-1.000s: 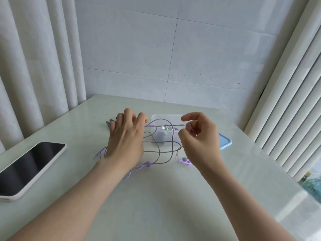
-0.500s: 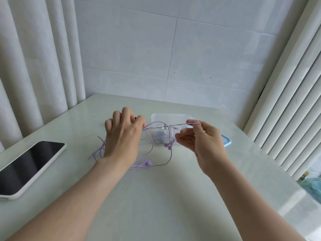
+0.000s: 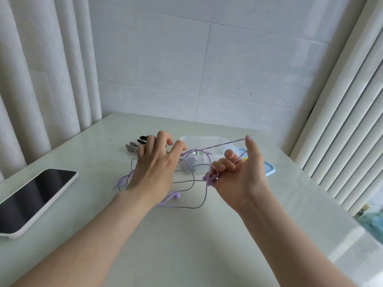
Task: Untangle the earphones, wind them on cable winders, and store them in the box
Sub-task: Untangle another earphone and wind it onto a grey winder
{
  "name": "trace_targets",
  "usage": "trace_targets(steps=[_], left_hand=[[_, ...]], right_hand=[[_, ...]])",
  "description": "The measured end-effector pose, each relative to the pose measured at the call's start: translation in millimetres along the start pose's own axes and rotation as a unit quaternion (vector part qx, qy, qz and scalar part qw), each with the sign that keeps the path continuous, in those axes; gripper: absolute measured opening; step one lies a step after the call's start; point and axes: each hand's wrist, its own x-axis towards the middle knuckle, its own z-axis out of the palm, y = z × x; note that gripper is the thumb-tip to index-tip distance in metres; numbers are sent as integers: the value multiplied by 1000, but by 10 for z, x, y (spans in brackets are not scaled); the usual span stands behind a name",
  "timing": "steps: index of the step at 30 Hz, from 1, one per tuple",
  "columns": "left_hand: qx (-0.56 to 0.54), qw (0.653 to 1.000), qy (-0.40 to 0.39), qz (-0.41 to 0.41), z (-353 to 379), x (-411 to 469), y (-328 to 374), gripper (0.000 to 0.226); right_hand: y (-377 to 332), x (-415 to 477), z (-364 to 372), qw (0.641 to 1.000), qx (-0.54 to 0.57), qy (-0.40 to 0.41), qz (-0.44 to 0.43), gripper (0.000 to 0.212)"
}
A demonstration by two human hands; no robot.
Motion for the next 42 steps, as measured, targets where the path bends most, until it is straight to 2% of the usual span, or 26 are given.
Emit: trace_targets(steps=[4,8,10,14,18,22,25,28,30,34,35,36,38,39,41,42], left_hand=[[0,1000,2,9,-11,-12,26,88],[-16,1000,11,-1,26,-10,-3,84],[-30,999,12,-5,34,-14,-21,82],[-68,997,13,-16,45,-21,-14,72],[-104,993,23,-48,62,-12,-25,52],[-116,991,33,-66,106,-4,-63,43],[-141,987,38,-69,123,9,-72,38],[-157,983,35,-84,108,23,-76,42],[-162,981,30,-105,98,32,-86,41],[-174,975,18,-140,88,56,-99,39],[-175,974,19,-142,87,56,-103,38],[-177,974,20,-140,88,54,-105,36],[-180,975,21,-125,87,44,-106,28],[-182,977,18,-114,83,41,-102,26],[-185,978,-4,-95,70,34,-83,30],[-183,979,-19,-89,66,31,-74,32]], right_hand=[[-12,-1,24,995,35,72,-66,41],[-20,43,5,979,-90,74,-167,29],[-8,37,-19,950,-197,54,-236,25],[2,28,-65,853,-406,33,-327,28],[31,64,-85,787,-514,43,-338,45],[22,62,-135,720,-606,52,-332,40],[21,95,-150,704,-644,34,-297,35],[26,98,-145,702,-658,11,-272,35],[36,97,-161,679,-679,-1,-279,33],[90,150,-232,607,-740,12,-289,39],[93,173,-258,582,-759,36,-289,42],[89,193,-284,542,-786,64,-292,42],[56,177,-317,459,-829,127,-292,35],[37,139,-311,432,-842,151,-287,30],[2,96,-301,392,-865,167,-263,12],[2,83,-291,375,-878,161,-251,9]])
